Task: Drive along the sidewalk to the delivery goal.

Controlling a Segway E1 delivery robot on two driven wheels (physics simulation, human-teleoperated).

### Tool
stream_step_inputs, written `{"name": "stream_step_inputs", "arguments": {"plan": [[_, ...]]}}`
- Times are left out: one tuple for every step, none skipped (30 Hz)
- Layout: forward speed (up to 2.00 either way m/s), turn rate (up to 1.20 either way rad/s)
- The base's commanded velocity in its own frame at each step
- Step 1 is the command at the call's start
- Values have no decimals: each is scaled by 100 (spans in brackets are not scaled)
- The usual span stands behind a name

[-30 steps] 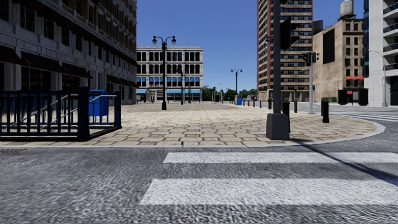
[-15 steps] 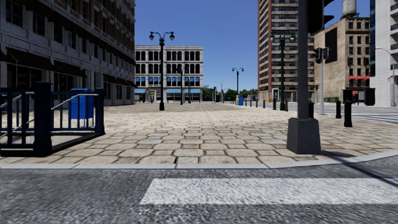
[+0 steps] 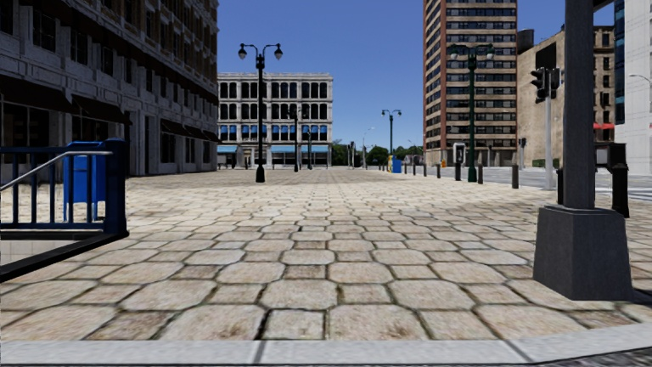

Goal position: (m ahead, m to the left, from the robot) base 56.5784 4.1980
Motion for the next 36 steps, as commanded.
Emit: {"name": "stream_step_inputs", "arguments": {"plan": [[200, 0], [200, 0], [200, 0], [200, 0], [189, 0], [169, 0], [160, 0], [160, 0], [156, 0], [149, 0], [139, 0], [134, 0], [131, 0], [130, 0], [130, 0], [130, 0], [130, 0], [130, 0], [130, 0], [130, 0], [130, 0], [130, 0], [130, 0], [131, 0], [131, 0], [132, 0], [132, 0], [132, 0], [132, 0], [132, 0], [132, 0], [132, 0], [132, 0], [132, 0], [132, 0], [133, 0]]}}
